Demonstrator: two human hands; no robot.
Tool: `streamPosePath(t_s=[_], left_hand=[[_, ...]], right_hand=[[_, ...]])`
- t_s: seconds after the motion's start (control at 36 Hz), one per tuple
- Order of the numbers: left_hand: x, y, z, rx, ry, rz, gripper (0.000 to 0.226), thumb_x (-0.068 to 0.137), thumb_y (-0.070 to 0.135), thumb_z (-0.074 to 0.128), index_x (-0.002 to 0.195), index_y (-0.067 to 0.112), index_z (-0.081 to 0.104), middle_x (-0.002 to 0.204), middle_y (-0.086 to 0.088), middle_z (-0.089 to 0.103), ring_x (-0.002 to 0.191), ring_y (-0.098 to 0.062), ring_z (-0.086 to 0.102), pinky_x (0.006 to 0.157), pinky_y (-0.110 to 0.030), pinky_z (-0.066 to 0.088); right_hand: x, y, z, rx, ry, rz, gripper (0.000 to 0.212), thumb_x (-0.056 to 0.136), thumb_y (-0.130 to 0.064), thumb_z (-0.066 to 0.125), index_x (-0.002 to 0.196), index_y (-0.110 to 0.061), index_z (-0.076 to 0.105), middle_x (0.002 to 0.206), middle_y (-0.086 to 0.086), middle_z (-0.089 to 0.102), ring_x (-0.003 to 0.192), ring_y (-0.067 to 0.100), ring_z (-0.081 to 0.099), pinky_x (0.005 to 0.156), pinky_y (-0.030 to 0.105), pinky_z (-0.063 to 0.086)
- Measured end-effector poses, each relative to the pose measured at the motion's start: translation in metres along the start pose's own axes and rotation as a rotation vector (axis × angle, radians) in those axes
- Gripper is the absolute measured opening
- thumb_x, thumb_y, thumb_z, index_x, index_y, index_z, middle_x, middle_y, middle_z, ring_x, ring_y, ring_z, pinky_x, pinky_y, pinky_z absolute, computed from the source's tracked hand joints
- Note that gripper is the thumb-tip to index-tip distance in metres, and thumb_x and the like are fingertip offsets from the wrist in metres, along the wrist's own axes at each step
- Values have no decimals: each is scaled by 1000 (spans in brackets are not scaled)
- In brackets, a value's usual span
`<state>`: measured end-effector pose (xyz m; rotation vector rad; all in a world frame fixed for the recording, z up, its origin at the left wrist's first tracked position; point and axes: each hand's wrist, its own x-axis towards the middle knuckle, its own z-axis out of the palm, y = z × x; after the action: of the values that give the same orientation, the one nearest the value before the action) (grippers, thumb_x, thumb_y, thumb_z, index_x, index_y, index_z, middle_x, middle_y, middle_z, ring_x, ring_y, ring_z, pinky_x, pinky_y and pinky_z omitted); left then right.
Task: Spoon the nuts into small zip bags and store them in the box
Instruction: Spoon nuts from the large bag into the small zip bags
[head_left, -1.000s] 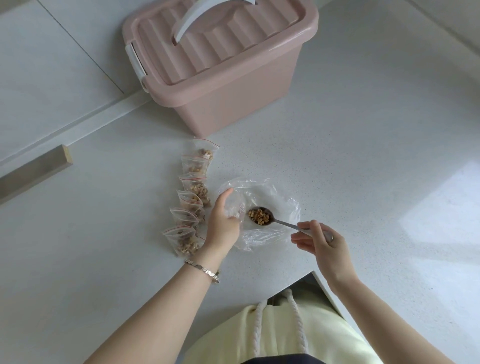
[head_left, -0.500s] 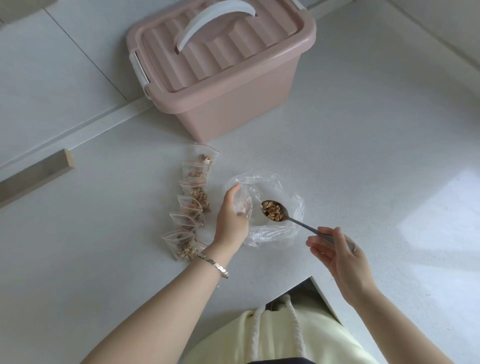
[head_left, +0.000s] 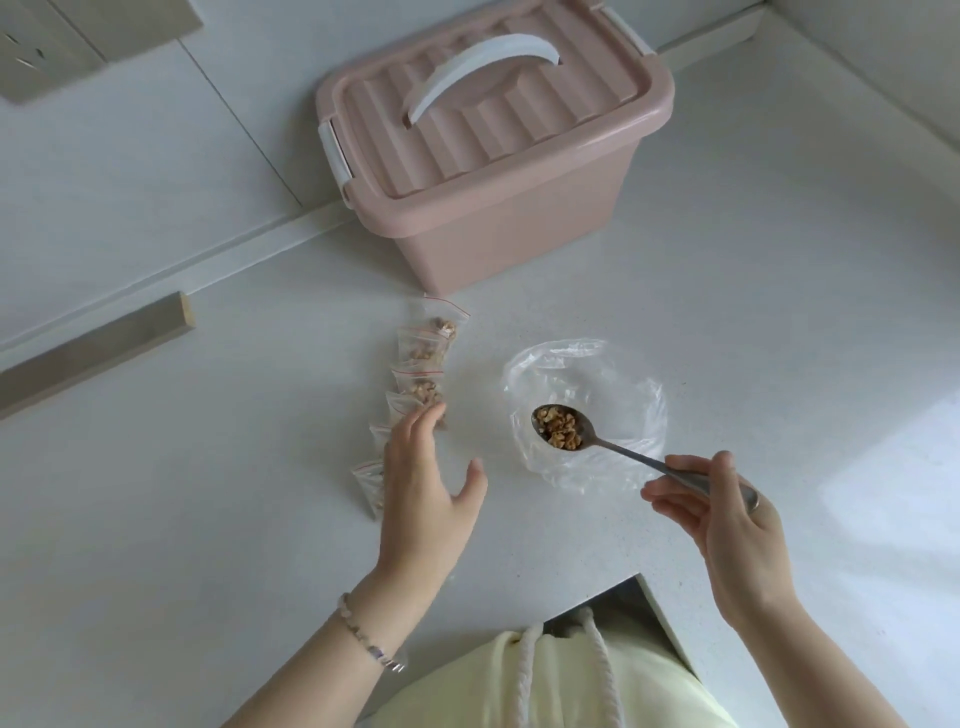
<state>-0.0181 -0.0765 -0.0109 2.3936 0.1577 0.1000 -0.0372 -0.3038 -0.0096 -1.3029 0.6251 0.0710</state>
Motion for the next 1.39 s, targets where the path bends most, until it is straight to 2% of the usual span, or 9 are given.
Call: streamPosePath(t_s=[0.14,0.31,0.44,0.53,0.58,0.69,0.86,1.0,1.39], left_hand=[[-46,-41,1,73,53,-242,73,66,46,67,124,10,43,114,-10,50,106,-28,45,90,-39,40],[-54,-45,17,198,-33,-355,86,58,33,84,129,7,44,114,-12,56,104,-34,52,86,-42,41],[-47,-42,34,311,-51,-369,96,49,30,89,130,6,43,115,-19,55,101,-39,56,73,-45,47],[-50,-46,42,294,-24,-316,99,45,12,88,129,6,36,105,-18,58,92,-38,61,65,-43,49],[-54,-46,43,229,-19,-310,94,51,1,80,131,8,30,101,-17,60,91,-35,62,70,-43,48],[-59,-53,43,21,-3,-333,72,69,-3,69,133,5,36,108,-9,62,103,-30,58,90,-45,45],[-60,-42,34,-266,-85,-316,60,79,-2,66,131,16,43,103,19,38,104,-2,45,79,6,31],[-51,-40,36,-473,-67,-372,51,80,-1,65,118,27,47,105,21,52,96,21,46,82,-2,39],[-39,-35,52,-665,-35,-345,48,72,-2,74,102,23,47,105,4,60,98,0,57,84,-8,41]], right_hand=[[-8,4,12,-9,-60,17,50,82,-49,42,85,-4,63,63,12,69,65,21,67,62,21,56],[-17,9,18,-56,-72,7,83,52,-80,59,86,-4,65,66,15,69,64,21,68,60,21,55],[-22,9,16,-64,-81,21,53,79,-49,42,87,0,63,62,12,68,62,20,67,59,19,55],[-25,8,15,-76,-59,31,58,77,-56,46,86,-2,64,64,12,69,64,22,68,59,19,55],[-27,7,14,-77,-44,33,64,68,-64,51,85,-4,65,64,12,69,63,20,68,58,19,55],[-27,10,9,-84,-56,46,44,94,-38,37,84,-4,64,63,11,69,63,19,67,59,19,55],[-28,5,9,-111,-55,46,43,98,-32,33,86,-4,64,64,11,69,63,19,67,61,21,56],[-31,1,9,-108,-53,27,46,91,-39,36,85,-4,64,63,12,69,63,19,67,60,21,56],[-36,-5,14,-178,-93,53,43,97,-28,35,83,-1,64,62,13,68,60,22,65,57,22,54]])
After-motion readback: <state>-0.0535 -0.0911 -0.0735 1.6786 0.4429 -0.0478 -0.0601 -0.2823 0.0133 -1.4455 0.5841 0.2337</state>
